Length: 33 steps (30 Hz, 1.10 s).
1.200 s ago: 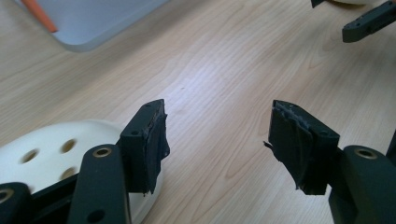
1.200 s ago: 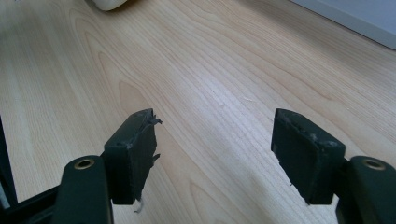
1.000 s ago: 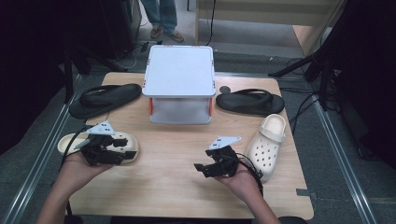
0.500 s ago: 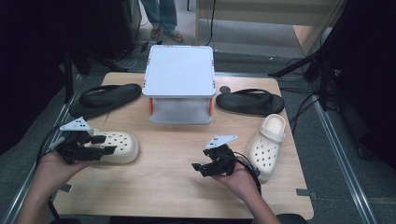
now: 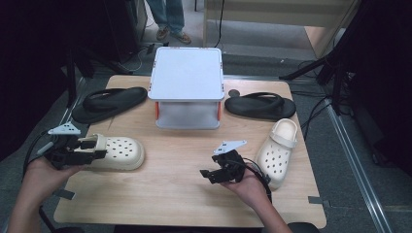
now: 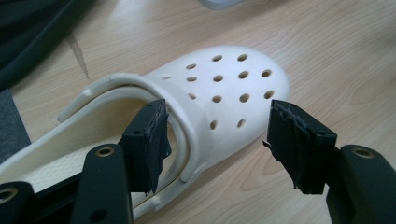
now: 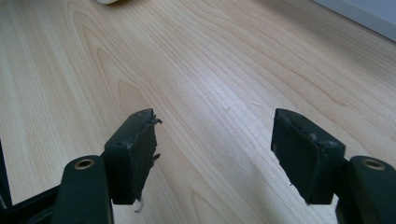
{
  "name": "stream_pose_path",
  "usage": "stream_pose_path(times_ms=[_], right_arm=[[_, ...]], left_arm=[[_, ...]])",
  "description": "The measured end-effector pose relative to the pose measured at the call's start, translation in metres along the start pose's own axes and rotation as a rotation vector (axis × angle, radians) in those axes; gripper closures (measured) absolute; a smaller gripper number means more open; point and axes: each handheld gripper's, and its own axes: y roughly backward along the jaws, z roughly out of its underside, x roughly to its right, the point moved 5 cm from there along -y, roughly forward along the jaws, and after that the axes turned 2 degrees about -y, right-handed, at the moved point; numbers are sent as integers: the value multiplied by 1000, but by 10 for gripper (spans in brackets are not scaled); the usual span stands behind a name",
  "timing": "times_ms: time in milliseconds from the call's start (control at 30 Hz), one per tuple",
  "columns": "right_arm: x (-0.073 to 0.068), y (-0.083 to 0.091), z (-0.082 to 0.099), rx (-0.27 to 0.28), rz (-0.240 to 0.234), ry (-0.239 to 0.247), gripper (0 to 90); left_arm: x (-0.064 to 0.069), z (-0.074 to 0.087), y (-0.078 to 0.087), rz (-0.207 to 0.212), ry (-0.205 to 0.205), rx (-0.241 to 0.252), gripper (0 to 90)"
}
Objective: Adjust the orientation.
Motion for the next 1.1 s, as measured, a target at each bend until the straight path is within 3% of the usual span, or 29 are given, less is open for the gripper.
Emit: stream_pose_path(times_ms=[200,333,433,600,633,733,833,1000,1100], right_arm=[[0,-2,1,-8,4,10,316],[0,-2,1,-11,6,7,316],[0,-3,1,-15,8,7,316],[0,-3,1,-14,9,7,318],[0,-3,1,-14,10,5,318],[0,-3,1,-15,11,6,318],[0,-3,1,-12,10,5,319],[1,-2,1,-10,11,5,322],[1,-2,0,-5,10,4,323]], left_arm=[[-9,10,-16,-9,7,-46,392],[-9,13,-26,7,-5,-69,419],[-6,12,-32,35,-25,-77,490],[-5,11,-31,54,-47,-69,540],[-5,10,-31,66,-47,-67,586],[-4,8,-29,117,-7,-69,648],[-1,5,-28,139,-8,-93,734],[2,0,-25,122,-8,-95,758],[9,-8,-19,153,-17,-53,763]])
